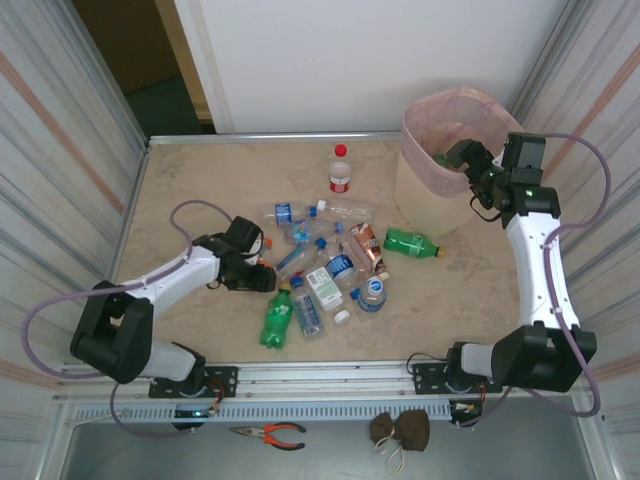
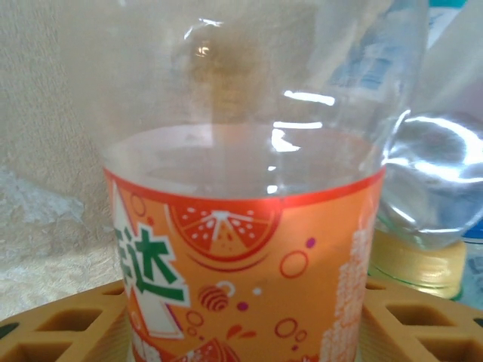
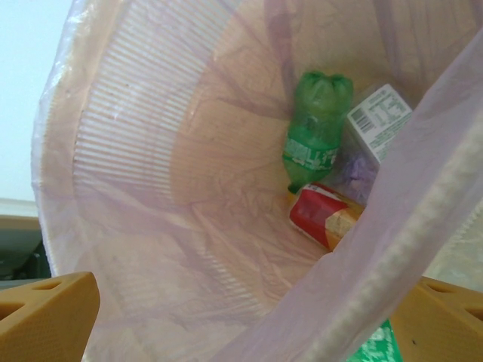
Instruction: Put the plastic bottles in the bin
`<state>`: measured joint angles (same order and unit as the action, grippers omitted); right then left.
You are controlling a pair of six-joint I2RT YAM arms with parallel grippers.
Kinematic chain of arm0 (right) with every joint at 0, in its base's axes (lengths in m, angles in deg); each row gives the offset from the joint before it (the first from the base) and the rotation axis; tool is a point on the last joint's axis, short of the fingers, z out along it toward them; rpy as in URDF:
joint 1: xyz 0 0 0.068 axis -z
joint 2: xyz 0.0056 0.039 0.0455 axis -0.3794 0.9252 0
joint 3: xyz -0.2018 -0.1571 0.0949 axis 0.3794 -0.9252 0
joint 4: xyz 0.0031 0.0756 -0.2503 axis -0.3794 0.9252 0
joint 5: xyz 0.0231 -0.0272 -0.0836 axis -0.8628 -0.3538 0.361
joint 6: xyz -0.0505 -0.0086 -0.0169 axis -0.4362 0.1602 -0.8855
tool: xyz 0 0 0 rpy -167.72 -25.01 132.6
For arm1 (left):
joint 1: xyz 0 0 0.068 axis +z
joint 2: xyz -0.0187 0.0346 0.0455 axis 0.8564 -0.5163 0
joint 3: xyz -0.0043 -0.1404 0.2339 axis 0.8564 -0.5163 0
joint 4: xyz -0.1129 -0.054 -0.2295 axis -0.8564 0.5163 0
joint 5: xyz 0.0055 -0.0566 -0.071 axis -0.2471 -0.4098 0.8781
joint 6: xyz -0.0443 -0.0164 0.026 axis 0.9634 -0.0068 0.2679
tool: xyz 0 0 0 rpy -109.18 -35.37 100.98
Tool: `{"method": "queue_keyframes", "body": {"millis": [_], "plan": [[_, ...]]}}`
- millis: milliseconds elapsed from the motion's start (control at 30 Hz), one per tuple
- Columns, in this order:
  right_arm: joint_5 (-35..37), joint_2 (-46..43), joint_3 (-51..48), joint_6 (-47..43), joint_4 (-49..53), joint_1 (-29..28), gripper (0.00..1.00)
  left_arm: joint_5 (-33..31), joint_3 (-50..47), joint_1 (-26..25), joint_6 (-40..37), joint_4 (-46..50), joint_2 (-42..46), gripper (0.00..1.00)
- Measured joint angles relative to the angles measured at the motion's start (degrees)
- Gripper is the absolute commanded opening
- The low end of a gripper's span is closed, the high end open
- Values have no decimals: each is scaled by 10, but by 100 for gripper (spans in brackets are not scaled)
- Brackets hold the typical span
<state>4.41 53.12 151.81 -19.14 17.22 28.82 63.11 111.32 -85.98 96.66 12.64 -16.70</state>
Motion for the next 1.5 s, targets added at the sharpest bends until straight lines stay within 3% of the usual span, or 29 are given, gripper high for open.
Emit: {"method": "queue_keyframes", "body": {"millis": [300, 500, 633, 767, 900, 1133, 1500], "plan": [[-99, 59, 1, 31, -87, 3, 94, -4, 0, 0, 0, 4, 53, 51], [-93, 53, 42, 3, -40, 3, 94, 8, 7, 0, -6, 3, 99, 51], [-90, 14, 53, -37, -1, 2, 93, 46, 22, 0, -21, -17, 131, 51], [-142, -48, 26, -74, -27, -7, 92, 108, 33, 0, -33, -71, 162, 51], [-207, -97, -5, -116, -84, -64, 92, 190, 40, 0, -41, -154, 181, 51], [-280, -107, -10, -184, -169, -206, 90, 314, 51, 0, -36, -315, 193, 49], [-308, -53, 70, -214, -201, -346, 81, 418, 81, -20, -28, -430, 194, 48]]}}
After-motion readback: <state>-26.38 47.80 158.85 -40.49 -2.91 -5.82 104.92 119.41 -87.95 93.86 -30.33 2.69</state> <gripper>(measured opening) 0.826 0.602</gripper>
